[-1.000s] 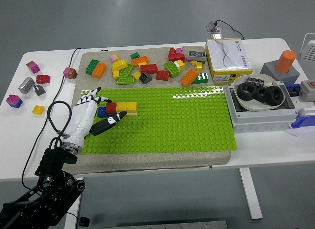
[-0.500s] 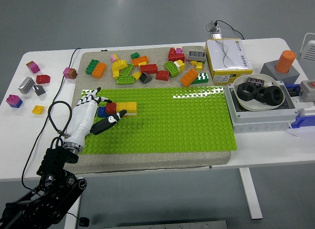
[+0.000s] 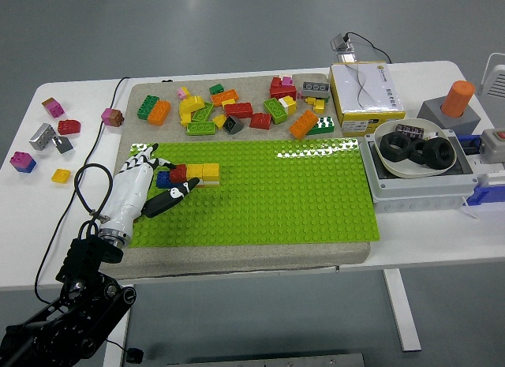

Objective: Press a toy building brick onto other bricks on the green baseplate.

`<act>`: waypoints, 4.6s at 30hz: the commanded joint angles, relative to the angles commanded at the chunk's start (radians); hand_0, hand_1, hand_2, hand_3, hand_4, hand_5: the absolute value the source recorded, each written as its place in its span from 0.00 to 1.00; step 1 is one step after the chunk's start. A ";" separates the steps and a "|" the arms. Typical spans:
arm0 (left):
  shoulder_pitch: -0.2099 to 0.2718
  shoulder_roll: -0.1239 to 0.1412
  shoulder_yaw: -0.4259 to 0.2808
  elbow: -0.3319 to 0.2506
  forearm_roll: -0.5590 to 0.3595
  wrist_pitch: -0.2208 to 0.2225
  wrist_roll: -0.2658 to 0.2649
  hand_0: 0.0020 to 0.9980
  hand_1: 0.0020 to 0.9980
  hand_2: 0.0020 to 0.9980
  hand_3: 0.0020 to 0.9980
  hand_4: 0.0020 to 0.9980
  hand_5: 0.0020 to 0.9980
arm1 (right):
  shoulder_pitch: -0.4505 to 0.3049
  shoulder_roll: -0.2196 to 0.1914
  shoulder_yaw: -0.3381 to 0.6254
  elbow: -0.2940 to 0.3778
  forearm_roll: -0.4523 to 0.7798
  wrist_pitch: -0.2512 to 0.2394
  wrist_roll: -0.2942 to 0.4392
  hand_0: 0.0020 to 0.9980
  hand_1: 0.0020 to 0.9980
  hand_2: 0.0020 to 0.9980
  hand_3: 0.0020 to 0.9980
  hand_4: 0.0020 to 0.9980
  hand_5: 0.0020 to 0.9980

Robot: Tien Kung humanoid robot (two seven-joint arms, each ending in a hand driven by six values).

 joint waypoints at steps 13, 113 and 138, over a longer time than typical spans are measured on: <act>-0.029 -0.013 0.014 0.027 -0.046 0.008 0.011 1.00 0.98 1.00 0.64 1.00 1.00 | -0.001 0.007 0.017 0.000 -0.004 0.004 -0.003 0.60 0.61 0.69 0.66 0.64 0.80; -0.060 -0.019 0.061 0.119 -0.061 -0.018 0.046 1.00 0.97 0.99 0.65 1.00 1.00 | 0.009 -0.011 0.024 0.000 0.002 0.000 0.009 0.59 0.59 0.66 0.66 0.66 0.83; -0.002 -0.009 0.000 -0.093 -0.086 0.025 0.007 1.00 0.94 0.94 0.64 1.00 1.00 | 0.008 -0.029 0.045 0.000 -0.016 -0.011 0.020 0.59 0.59 0.65 0.66 0.66 0.83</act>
